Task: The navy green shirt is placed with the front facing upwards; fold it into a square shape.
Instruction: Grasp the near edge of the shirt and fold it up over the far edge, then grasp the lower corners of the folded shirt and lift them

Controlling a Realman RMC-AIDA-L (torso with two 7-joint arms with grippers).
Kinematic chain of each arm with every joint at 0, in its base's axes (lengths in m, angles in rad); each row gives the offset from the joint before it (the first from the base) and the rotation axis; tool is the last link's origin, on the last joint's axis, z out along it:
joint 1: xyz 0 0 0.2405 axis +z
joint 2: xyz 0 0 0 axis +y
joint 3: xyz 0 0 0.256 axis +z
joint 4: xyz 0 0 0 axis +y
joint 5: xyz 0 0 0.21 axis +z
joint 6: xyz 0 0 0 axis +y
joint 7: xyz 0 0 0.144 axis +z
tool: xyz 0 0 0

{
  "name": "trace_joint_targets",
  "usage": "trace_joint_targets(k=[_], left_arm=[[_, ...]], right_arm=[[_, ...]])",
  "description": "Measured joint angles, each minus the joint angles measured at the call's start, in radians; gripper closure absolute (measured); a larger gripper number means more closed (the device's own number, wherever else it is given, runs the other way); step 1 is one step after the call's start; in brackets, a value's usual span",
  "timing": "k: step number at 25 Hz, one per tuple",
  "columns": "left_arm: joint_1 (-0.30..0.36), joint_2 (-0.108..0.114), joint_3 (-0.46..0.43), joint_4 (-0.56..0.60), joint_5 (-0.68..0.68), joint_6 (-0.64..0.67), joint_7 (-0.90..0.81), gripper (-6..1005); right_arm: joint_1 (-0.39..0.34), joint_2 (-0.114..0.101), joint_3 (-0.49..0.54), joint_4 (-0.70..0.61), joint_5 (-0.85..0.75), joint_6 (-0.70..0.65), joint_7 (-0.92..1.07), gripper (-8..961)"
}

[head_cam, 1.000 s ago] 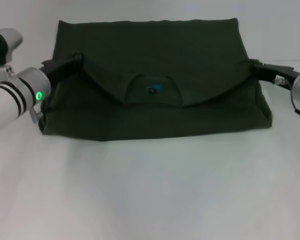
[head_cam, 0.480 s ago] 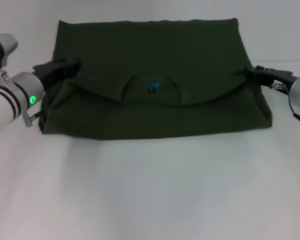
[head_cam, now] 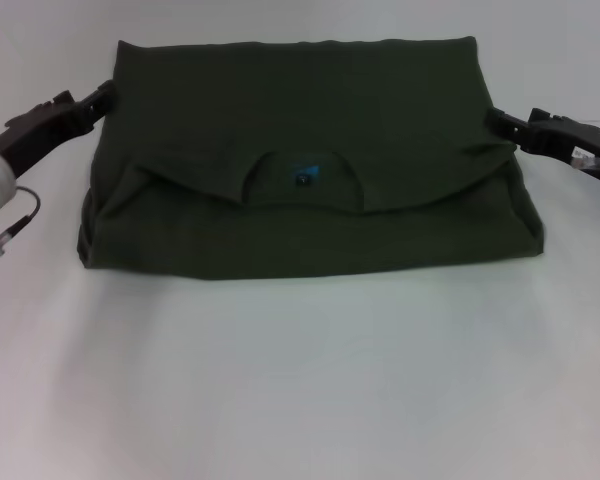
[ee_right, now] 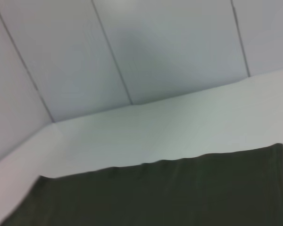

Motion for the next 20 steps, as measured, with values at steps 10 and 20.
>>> trace_joint_targets(k=[10, 20], left_arm=[[0.135, -0.003, 0.128, 0.09, 0.01, 0.194, -0.077, 282], [0.248, -0.016, 0.181, 0.154, 0.02, 0.273, -0.071, 281]], right_arm=[[-0.12, -0.037, -0.114, -0.093, -0.006, -0.27, 0.213, 145], [-0.19, -0.088, -0.19, -0.113, -0.008, -0.441, 0.336, 147]])
